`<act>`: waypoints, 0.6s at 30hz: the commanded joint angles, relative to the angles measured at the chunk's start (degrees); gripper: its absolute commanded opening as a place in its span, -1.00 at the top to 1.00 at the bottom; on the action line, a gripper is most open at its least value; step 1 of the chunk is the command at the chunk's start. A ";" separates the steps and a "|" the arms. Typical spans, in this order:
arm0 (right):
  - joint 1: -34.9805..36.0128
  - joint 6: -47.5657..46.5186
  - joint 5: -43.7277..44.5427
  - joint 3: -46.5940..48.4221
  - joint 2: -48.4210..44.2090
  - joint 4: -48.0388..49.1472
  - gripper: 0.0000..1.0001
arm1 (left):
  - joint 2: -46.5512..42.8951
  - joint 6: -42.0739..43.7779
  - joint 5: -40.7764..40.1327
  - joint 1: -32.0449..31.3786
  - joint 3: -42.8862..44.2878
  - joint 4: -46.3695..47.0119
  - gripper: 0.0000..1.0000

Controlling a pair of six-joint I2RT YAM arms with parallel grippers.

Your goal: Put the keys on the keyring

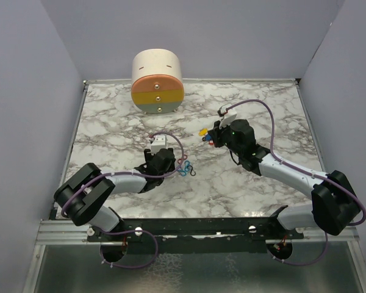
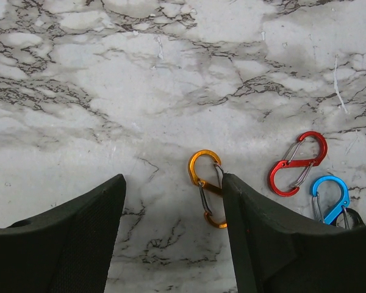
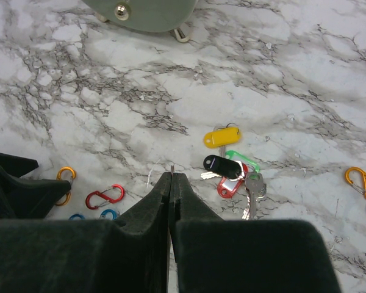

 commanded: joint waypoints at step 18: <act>0.47 -0.47 -0.69 -0.55 -1.35 0.39 0.99 | -0.13 -0.90 -0.22 -5.12 1.48 -7.62 -0.39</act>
